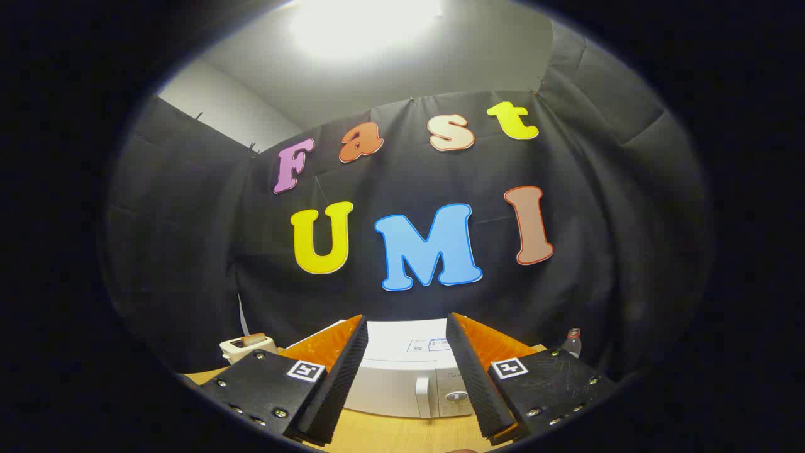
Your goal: Open the microwave, put the food inside, and close the microwave door.
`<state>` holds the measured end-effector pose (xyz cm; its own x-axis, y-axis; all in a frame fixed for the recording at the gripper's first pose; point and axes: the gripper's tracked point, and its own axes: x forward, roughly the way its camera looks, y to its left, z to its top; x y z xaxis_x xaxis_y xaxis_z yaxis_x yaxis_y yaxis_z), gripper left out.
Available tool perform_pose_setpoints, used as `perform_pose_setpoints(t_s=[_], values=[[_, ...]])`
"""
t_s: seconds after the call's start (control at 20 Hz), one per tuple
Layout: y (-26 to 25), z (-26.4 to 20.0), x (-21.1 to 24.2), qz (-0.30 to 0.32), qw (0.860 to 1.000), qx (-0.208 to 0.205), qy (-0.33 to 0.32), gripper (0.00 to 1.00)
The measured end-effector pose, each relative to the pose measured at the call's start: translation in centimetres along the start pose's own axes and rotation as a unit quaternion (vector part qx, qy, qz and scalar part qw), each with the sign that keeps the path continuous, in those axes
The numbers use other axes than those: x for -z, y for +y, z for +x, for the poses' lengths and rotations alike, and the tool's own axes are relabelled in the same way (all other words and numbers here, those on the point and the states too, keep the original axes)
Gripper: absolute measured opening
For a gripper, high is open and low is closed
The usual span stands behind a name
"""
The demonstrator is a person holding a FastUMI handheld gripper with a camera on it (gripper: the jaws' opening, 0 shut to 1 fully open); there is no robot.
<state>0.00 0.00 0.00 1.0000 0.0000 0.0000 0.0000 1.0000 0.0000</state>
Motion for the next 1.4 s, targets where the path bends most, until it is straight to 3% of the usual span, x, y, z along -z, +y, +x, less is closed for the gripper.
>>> perform_pose_setpoints(t_s=[1.4], values=[[3.0, 0.9, 2.9, -0.056, 0.998, -0.003, 0.033, 0.82]])
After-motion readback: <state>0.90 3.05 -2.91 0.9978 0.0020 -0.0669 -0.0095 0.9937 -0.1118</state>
